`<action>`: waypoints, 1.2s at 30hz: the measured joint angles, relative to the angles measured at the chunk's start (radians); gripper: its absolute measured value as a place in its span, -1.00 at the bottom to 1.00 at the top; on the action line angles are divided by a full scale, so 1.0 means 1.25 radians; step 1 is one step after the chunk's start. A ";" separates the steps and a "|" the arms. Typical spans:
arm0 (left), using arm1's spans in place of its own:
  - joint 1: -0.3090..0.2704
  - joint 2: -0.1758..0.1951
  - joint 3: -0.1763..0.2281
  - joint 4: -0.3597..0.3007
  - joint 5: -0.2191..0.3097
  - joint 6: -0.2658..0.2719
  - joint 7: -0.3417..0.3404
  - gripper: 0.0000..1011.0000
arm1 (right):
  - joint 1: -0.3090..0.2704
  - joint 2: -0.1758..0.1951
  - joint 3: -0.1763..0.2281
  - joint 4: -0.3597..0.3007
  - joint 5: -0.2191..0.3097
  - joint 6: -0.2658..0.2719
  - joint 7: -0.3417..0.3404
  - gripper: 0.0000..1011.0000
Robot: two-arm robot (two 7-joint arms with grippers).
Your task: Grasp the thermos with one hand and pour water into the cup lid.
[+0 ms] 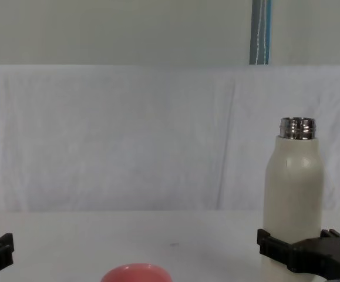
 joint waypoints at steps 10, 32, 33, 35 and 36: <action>0.000 0.000 0.000 0.000 0.000 0.000 0.000 0.98 | -0.008 0.006 -0.001 -0.025 -0.009 0.000 0.001 0.89; 0.000 0.000 0.000 0.000 0.000 0.000 0.000 0.98 | -0.058 0.058 0.009 -0.126 -0.058 0.012 0.004 0.89; 0.000 0.000 0.000 0.000 0.000 0.000 0.000 0.98 | -0.060 0.060 0.009 -0.130 -0.063 0.011 0.003 0.89; 0.000 0.000 0.000 0.000 0.000 0.000 0.000 0.98 | -0.067 0.065 0.009 -0.140 -0.077 0.010 -0.002 0.89; 0.000 0.000 0.000 0.000 0.000 0.000 0.000 0.98 | -0.069 0.067 0.008 -0.143 -0.081 0.009 -0.003 0.89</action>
